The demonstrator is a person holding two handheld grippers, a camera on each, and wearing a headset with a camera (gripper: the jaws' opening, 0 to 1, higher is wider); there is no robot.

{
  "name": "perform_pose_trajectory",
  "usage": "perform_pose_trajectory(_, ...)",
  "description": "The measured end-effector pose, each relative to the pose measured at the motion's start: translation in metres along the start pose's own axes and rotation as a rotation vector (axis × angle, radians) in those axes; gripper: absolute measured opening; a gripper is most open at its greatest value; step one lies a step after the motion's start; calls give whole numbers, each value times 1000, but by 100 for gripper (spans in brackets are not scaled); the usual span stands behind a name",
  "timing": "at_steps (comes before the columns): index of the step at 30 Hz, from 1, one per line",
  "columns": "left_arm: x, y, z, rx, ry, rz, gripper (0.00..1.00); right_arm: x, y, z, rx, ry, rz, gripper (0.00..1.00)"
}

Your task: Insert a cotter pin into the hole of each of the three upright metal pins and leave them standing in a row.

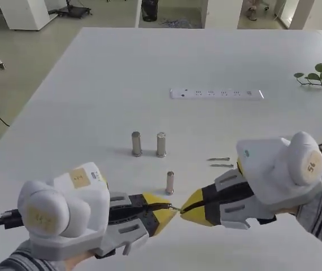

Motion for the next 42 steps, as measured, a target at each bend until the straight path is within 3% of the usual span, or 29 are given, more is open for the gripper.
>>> perform_pose_trajectory(5, -3, 4, 2, 14, -4, -37, 14, 1, -13, 9, -1, 63, 51, 0)
perform_pose_trajectory(13, -9, 22, 9, 55, 14, -145, 18, 0, -35, 24, -49, 165, 120, 0)
perform_pose_trajectory(23, -23, 44, 14, 110, 20, -233, 26, -11, -55, 35, -97, 235, 145, 0)
perform_pose_trajectory(30, -35, 57, 18, 134, 44, -259, 25, -18, -71, 41, -99, 310, 191, 0)
perform_pose_trajectory(42, -64, 71, 21, 139, 81, -273, 25, -31, -83, 43, -138, 323, 190, 0)
Point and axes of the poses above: the centre of the closed fingertips' face, and the gripper's own axes: x roughly backward along the fingers, y roughly to its left, z roughly out of its underside, the point moved 4 cm from there along x, roughly backward along the fingers, and after that the axes turned 13 degrees about y, right-handed, at the moved point
